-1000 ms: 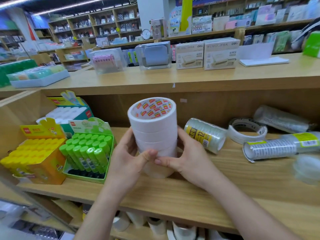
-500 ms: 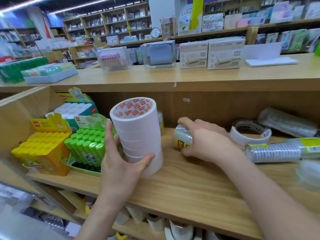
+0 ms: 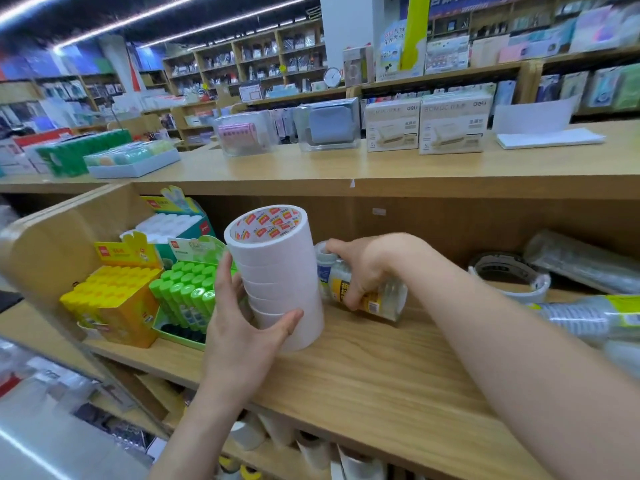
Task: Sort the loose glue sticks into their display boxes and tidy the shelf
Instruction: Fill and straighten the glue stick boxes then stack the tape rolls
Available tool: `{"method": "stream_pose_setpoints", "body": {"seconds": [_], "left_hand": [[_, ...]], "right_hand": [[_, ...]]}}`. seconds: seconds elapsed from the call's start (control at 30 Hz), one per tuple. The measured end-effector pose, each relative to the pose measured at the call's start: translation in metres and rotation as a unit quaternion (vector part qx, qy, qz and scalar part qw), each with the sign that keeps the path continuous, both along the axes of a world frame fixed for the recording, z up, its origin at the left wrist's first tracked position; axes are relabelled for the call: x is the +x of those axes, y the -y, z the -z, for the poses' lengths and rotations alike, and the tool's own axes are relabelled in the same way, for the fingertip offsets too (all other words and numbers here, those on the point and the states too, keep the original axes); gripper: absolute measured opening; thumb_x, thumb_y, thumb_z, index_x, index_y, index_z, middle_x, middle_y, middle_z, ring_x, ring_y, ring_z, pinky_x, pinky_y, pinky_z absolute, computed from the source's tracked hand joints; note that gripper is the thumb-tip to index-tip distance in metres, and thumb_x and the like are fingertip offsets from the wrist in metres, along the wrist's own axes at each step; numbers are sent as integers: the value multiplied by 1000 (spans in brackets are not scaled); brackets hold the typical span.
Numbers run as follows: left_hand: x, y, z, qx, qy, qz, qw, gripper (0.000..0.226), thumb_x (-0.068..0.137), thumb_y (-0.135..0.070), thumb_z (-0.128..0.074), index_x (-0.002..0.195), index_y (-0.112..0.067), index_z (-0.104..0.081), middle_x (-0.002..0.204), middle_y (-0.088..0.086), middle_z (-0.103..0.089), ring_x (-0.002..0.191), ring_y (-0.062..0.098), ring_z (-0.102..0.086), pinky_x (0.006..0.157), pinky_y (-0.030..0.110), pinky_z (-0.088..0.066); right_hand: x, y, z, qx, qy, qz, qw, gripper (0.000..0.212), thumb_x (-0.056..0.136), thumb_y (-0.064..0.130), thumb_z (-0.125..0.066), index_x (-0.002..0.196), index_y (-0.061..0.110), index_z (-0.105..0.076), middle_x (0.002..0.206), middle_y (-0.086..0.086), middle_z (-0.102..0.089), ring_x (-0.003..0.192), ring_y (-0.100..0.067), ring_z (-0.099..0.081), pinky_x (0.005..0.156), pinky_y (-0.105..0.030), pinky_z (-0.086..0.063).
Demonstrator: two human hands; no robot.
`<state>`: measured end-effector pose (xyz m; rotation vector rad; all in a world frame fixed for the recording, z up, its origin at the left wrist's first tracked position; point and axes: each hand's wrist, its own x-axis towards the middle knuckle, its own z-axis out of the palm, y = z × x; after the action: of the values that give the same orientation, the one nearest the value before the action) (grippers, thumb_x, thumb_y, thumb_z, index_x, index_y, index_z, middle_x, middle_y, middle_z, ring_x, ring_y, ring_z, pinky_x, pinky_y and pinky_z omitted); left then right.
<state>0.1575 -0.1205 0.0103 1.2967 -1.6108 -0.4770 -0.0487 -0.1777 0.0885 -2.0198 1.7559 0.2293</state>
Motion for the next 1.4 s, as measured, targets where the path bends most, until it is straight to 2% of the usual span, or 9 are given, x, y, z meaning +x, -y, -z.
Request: {"method": "stream_pose_setpoints", "body": {"seconds": [0.23,0.4,0.57,0.67,0.77,0.9,1.0,1.23,1.4], "left_hand": [[-21,14,2,-21,-1,41,999,116,64,-18,-88,151,-34,-12,142,-9,-43,127,3,-44,105,37,-43],[-43,22,5,-25,-13,32,999,111,67,-19,-86,151,-26,-13,149,0,-39,134,13,-41,108,46,-39],[-65,-28,-2,-280,152,136,938,76,77,-12,-67,144,-15,-32,141,13,-43,129,28,-43,109,39,-34],[-92,-32,-2,-99,237,299,919,77,76,-22,-72,142,-35,-35,152,-2,-31,137,13,-32,114,28,-27],[-101,-26,2,-10,158,313,937,63,74,-30,-80,126,-35,-45,121,-23,-55,110,-3,-51,94,17,-41],[-99,-28,7,-19,85,282,955,54,70,-21,-83,110,-31,-49,103,-28,-57,90,-4,-56,78,13,-43],[-103,-33,9,-29,78,304,949,58,71,-11,-81,115,-33,-50,109,-27,-56,101,-6,-54,87,10,-41],[-113,-49,-4,-56,114,402,907,81,61,-48,-77,136,-39,-47,137,-7,-45,131,6,-41,107,23,-34],[-111,-52,-18,-64,238,376,893,79,55,-72,-68,128,-64,-37,129,-28,-50,112,-1,-55,93,32,-48]], "right_hand": [[-43,-80,6,-57,-56,18,997,100,66,41,-78,143,40,-14,100,4,-52,88,-19,-55,73,-36,-51],[-56,-126,13,-118,-69,48,989,97,63,46,-75,141,46,-16,129,5,-52,108,-19,-54,82,-35,-50],[-58,-147,22,-137,-35,65,988,92,63,40,-74,131,55,-14,109,3,-46,94,-21,-54,78,-40,-52],[-58,-160,27,-169,-8,48,984,92,63,34,-74,130,58,-15,100,6,-40,90,-19,-51,78,-37,-48],[-68,-182,31,-214,84,74,970,98,62,26,-76,131,64,-17,109,10,-45,96,-14,-54,84,-36,-49],[-80,-208,49,-344,385,200,833,89,60,14,-88,128,49,-42,117,18,-55,105,-3,-56,92,-25,-48],[-75,-212,72,-421,441,294,736,74,57,19,-91,117,37,-51,106,31,-56,96,9,-54,80,-6,-41],[-73,-211,70,-256,441,159,846,59,82,42,-70,128,51,-34,123,34,-46,115,19,-42,91,-1,-30],[-103,-188,39,-264,506,237,787,28,98,40,-43,121,35,-59,120,9,-64,114,-8,-58,97,-27,-45]]}}
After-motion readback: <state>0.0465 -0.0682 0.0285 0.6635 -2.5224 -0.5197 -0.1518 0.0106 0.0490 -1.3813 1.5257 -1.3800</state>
